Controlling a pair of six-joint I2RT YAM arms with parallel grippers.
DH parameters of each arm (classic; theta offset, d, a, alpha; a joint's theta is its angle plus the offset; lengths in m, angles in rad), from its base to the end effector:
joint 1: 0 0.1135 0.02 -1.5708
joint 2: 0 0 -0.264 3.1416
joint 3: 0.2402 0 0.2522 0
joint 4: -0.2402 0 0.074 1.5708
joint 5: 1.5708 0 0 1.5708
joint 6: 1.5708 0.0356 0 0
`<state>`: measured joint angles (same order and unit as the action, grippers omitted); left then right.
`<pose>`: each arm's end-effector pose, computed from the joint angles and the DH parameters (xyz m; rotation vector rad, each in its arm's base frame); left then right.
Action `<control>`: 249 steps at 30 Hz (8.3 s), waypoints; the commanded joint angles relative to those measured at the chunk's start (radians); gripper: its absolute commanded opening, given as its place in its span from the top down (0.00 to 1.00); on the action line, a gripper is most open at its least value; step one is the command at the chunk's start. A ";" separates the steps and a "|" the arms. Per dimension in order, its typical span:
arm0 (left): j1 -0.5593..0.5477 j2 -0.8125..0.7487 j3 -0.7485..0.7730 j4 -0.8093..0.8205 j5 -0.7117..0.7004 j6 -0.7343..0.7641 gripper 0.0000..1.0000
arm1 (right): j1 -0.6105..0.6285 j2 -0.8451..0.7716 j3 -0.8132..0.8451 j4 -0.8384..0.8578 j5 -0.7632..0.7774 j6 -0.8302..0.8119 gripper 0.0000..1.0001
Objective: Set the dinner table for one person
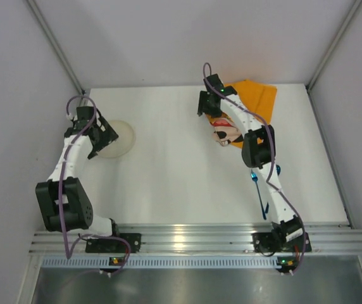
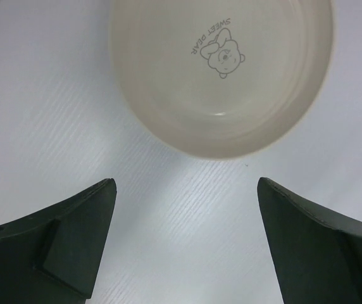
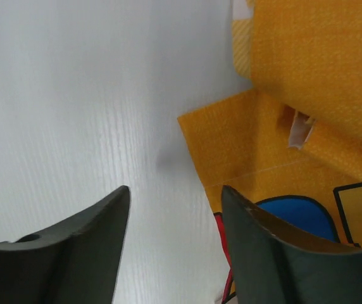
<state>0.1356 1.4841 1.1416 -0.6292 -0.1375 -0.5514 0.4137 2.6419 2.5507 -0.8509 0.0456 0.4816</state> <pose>0.3061 0.0467 0.2605 -0.9021 2.3625 0.0092 0.5185 0.2259 0.1888 0.1050 2.5368 0.3051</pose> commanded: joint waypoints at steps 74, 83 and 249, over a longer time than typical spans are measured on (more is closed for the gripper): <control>-0.732 0.336 0.124 0.296 0.150 -0.047 0.01 | -0.012 -1.071 -1.153 -0.022 0.094 -0.107 0.00; -0.754 0.584 0.360 0.252 0.105 -0.045 0.03 | -0.291 -1.079 -1.176 0.058 -0.102 -0.143 0.00; -0.556 0.283 0.115 0.324 0.244 0.007 1.00 | -0.559 -1.260 -1.446 -0.086 -0.010 -0.058 0.00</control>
<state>-0.4038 1.7504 1.2285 -0.3511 0.1593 -0.5484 -0.1101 1.4128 1.0863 -0.9600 0.0681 0.4637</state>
